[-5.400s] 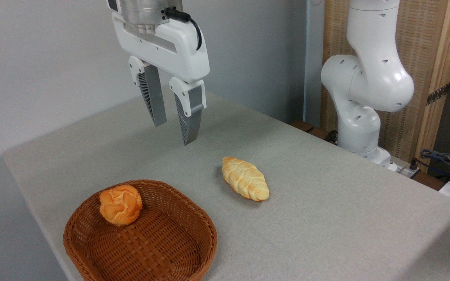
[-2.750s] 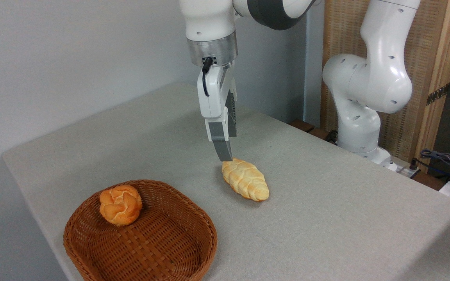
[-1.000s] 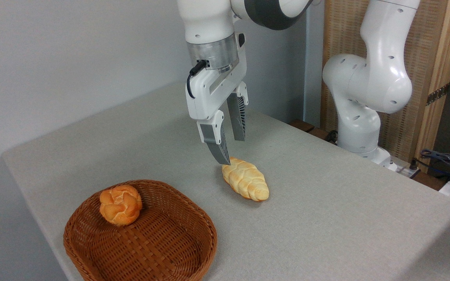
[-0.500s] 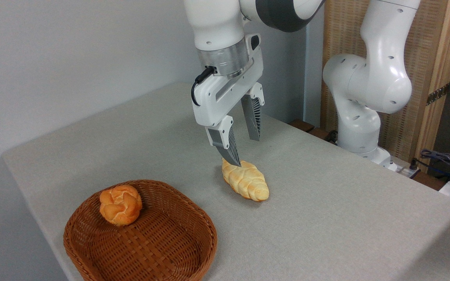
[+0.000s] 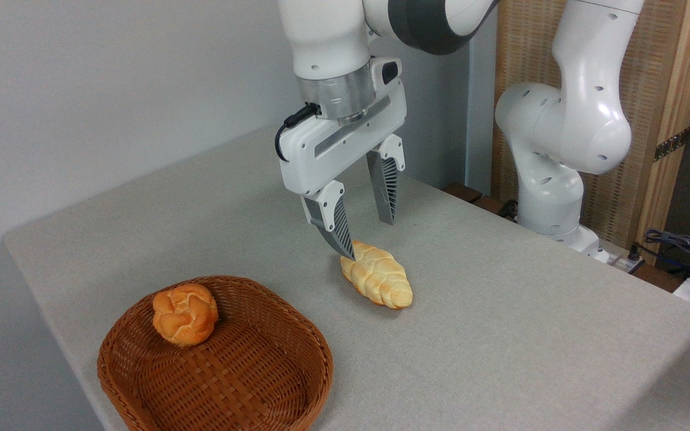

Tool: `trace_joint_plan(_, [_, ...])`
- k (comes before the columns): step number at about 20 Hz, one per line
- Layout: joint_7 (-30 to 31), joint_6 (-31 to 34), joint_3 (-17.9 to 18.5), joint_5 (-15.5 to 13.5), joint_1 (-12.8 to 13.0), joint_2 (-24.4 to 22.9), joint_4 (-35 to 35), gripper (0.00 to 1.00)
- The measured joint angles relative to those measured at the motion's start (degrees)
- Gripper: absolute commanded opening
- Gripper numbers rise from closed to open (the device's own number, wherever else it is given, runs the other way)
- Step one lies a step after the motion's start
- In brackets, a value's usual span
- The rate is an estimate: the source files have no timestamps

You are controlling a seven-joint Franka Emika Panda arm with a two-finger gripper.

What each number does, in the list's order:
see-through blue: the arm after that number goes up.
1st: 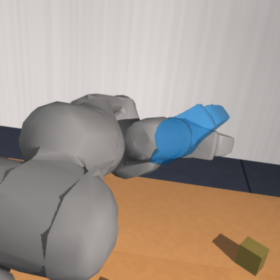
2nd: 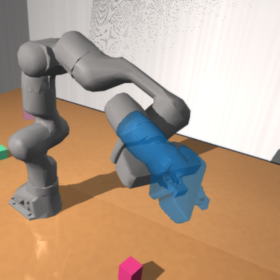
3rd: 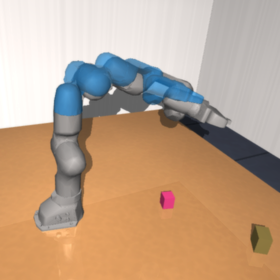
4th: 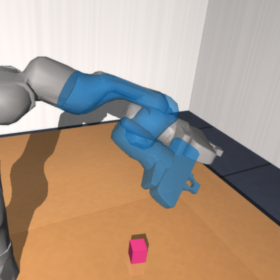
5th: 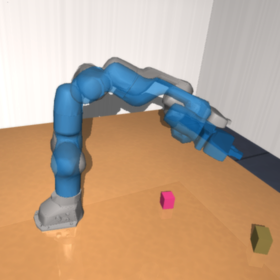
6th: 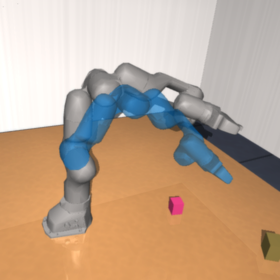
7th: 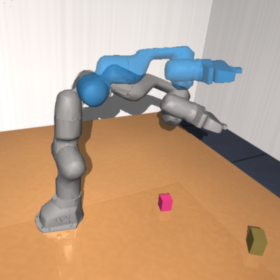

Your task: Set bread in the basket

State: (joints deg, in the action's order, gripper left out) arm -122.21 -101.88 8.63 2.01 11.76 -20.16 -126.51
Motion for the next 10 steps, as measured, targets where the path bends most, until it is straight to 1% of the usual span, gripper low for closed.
trace_joint_plan(2, [-3.84,-0.03,0.14,0.32,-0.72,0.39,-0.22,0.98])
trace_joint_plan(4, [-5.93,-0.03,0.15,0.91,-1.19,0.61,-0.50,0.98])
trace_joint_plan(6, [-6.41,-0.01,-0.15,1.05,-1.09,0.68,-1.74,0.98])
trace_joint_plan(8, [-6.49,-0.06,-1.45,1.10,-0.88,0.72,-3.68,0.98])
trace_joint_plan(10, [-6.48,-0.61,-2.75,2.12,-0.78,0.75,-5.19,0.98])
